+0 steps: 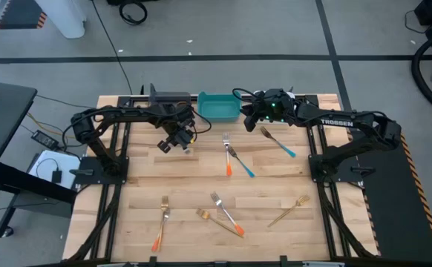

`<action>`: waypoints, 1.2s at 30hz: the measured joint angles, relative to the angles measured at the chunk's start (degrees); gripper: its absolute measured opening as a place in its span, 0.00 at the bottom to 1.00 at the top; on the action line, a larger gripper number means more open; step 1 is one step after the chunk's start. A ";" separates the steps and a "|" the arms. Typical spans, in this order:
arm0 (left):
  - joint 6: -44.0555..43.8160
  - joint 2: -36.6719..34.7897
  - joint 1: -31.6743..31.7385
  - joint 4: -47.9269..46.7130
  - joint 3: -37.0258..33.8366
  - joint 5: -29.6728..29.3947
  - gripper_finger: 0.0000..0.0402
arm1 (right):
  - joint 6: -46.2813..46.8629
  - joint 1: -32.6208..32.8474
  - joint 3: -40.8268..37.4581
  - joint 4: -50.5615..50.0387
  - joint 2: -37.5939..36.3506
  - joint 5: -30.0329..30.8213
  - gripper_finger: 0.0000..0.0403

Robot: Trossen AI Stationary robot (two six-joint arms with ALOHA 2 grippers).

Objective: Sort silverware by color (type)
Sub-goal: Put the orange fork into the blue bin

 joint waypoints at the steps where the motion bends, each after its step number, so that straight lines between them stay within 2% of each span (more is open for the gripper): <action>1: -0.35 0.54 0.19 -0.84 0.00 0.02 0.23 | -0.01 0.00 0.00 -0.40 0.00 0.00 0.22; 9: -3.02 5.32 0.32 0.81 0.01 -2.79 0.23 | 0.00 0.00 0.00 -2.66 0.00 -0.02 0.22; 13: -6.87 6.32 0.34 3.40 -0.02 -6.87 0.23 | 0.00 0.00 0.00 -2.74 0.00 -0.04 0.22; 21: -7.89 7.80 0.88 3.31 0.16 -4.77 0.22 | 0.00 0.00 0.00 -3.03 0.00 -0.09 0.22; 23: -9.21 8.84 0.71 3.07 0.23 -4.89 0.19 | 0.00 0.00 0.00 -3.08 0.00 -0.11 0.22; 28: -10.56 9.54 -0.54 2.53 0.34 -4.24 0.04 | 0.00 0.00 0.00 -3.07 0.00 -0.15 0.22; 33: -14.44 7.50 -1.77 2.77 -0.03 -4.83 0.03 | -0.49 -0.04 0.00 -3.02 0.00 0.81 0.22; 36: -16.43 5.76 -2.38 2.77 -0.29 -2.90 0.03 | -1.87 -0.11 0.00 -3.00 0.00 2.01 0.22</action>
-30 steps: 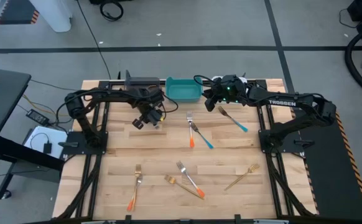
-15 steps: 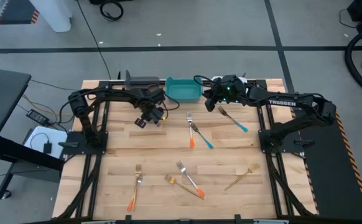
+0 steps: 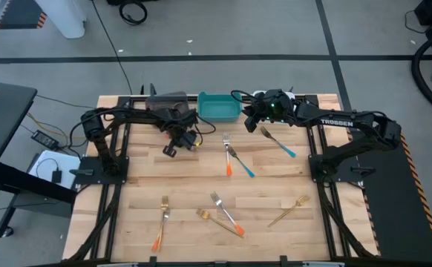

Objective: Sort silverware by color (type)
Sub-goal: Put the orange fork into the blue bin

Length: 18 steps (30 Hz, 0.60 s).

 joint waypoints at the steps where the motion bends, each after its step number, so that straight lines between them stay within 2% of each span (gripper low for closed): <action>1: -0.47 -0.77 -0.15 -0.22 -0.10 0.68 0.03 | -0.20 -0.06 0.00 -0.01 -0.02 0.44 0.22; 8: -5.35 -6.69 0.07 2.69 0.07 -0.86 0.03 | -0.69 -0.72 0.00 0.02 -0.02 0.75 0.22; 13: -14.08 -10.38 1.32 14.79 1.07 -1.53 0.03 | -0.69 -0.70 0.00 0.01 -0.02 0.77 0.22; 18: -23.35 -11.22 3.78 28.71 6.26 0.92 0.02 | -0.69 -0.72 0.00 -0.01 -0.02 0.78 0.22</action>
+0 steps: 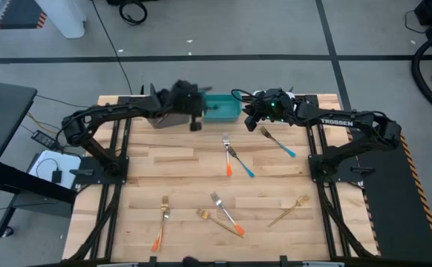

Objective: Sort silverware by color (type)
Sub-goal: Put the orange fork into the blue bin, then put the gold fork into the black bin

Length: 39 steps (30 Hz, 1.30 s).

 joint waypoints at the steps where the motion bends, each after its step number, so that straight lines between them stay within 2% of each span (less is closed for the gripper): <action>1: -1.90 0.07 0.46 3.45 0.69 0.52 0.02 | 0.00 -0.06 0.00 0.05 0.00 0.00 0.22; 3: -5.30 1.17 1.51 11.54 2.30 1.72 0.02 | -0.11 -0.51 0.00 0.39 0.00 0.14 0.22; 6: -8.76 3.85 3.61 17.45 5.24 5.14 0.02 | -0.46 -1.44 0.00 1.27 0.00 2.19 0.22; 9: -9.85 7.70 5.41 16.65 8.46 7.66 0.02 | -0.49 -2.85 0.00 2.65 0.00 4.44 0.22; 14: -14.25 14.92 7.69 15.68 12.98 12.84 0.03 | 0.45 -5.40 0.00 3.29 0.00 4.34 0.22; 20: -12.16 21.18 8.34 4.17 17.28 12.71 0.08 | -1.67 -6.69 0.00 3.23 0.00 4.07 0.22; 25: -12.41 24.58 8.67 1.51 18.89 11.78 0.14 | -3.45 -7.86 0.00 3.25 0.00 4.07 0.22; 30: -12.47 24.34 8.71 -1.25 20.94 11.16 0.21 | -3.45 -9.23 0.00 3.24 0.00 4.07 0.22; 32: -12.41 23.51 8.67 -4.72 23.41 8.80 0.22 | -3.45 -9.78 0.00 3.23 0.00 4.05 0.22; 36: -11.83 20.90 9.14 -18.63 30.20 6.09 0.22 | -2.70 -10.13 0.00 3.12 0.00 3.40 0.22; 39: -10.48 18.21 9.90 -29.73 33.78 6.13 0.23 | -1.59 -10.04 0.00 2.96 0.00 -1.41 0.22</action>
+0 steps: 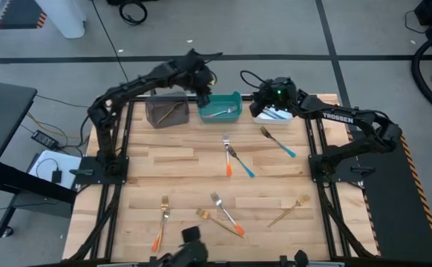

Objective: Sort silverware by color (type)
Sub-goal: Put the gold fork into the black bin

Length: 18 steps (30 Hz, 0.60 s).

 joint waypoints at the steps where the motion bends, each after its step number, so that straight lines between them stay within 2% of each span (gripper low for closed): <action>1: -0.03 -1.20 0.23 -3.38 0.27 0.10 0.23 | 0.23 0.29 0.00 -0.19 0.00 -1.87 0.22; 4: -0.87 -5.48 0.69 -11.76 -0.35 0.53 0.23 | 1.60 2.09 0.00 -1.95 0.00 -4.80 0.22; 9: -6.71 -14.40 -0.43 -21.35 -3.86 1.47 0.23 | 3.28 8.10 0.00 -7.01 0.00 -3.46 0.22; 12: -9.51 -20.81 -2.77 -21.32 -8.55 1.65 0.23 | 4.96 12.79 0.00 -9.02 0.00 -0.53 0.22; 18: -16.14 -33.70 -8.56 -20.50 -20.10 1.49 0.23 | 14.92 21.34 0.00 -9.54 0.00 3.18 0.22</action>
